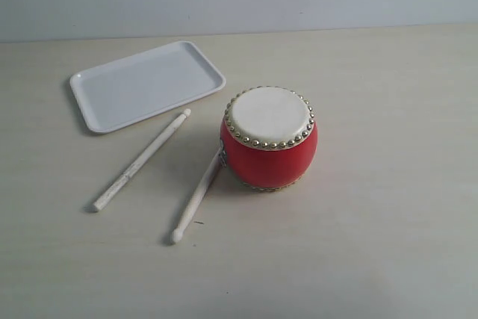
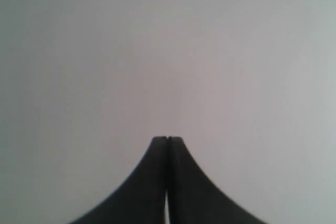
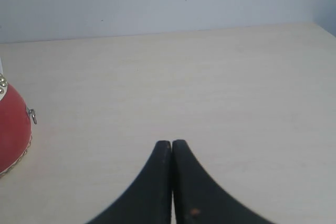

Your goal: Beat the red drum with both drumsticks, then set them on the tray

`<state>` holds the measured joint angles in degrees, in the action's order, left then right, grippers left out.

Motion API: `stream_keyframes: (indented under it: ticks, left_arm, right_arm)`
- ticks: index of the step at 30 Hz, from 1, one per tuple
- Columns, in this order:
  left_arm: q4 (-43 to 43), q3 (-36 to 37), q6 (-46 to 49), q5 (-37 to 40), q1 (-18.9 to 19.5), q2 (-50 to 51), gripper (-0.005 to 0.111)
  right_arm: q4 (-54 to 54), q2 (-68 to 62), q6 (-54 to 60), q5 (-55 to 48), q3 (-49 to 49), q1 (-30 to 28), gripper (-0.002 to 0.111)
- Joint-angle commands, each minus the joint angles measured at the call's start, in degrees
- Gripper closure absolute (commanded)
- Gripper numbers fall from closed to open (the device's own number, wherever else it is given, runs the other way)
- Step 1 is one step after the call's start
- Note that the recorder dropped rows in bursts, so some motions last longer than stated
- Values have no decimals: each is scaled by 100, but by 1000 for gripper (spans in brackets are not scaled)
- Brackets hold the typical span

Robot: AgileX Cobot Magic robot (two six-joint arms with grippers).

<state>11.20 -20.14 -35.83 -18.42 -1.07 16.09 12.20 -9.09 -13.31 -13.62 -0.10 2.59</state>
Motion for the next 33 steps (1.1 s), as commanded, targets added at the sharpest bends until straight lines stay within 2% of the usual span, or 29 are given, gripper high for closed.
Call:
stream_keyframes:
  ticks: [1,6,15,20,24,26,33]
  left_arm:
    - [565,-463,11,8,11,1044,107]
    - [1164,-817,-205,197,11,2108,107]
    - [1573,-1624,-193,1842,-38,3627,107]
    - [1681,-1650,-107,1932,-231,3777,107]
    - [1689,-1767,-36,2304,-366,3777,107]
    - [1689,-1918,3,2692,-495,3789,107]
    - [1694,-2022,277,2939,-930,3797,107]
  right_arm:
    - [-4,26,-7,77,10,27,108]
    - [-4,26,-7,77,10,27,108]
    - [-4,26,-7,77,10,27,108]
    - [-4,26,-7,77,10,27,108]
    - [-4,26,-7,77,10,27,108]
    - [-4,26,-7,77,10,27,108]
    - [-4,26,-7,77,10,27,108]
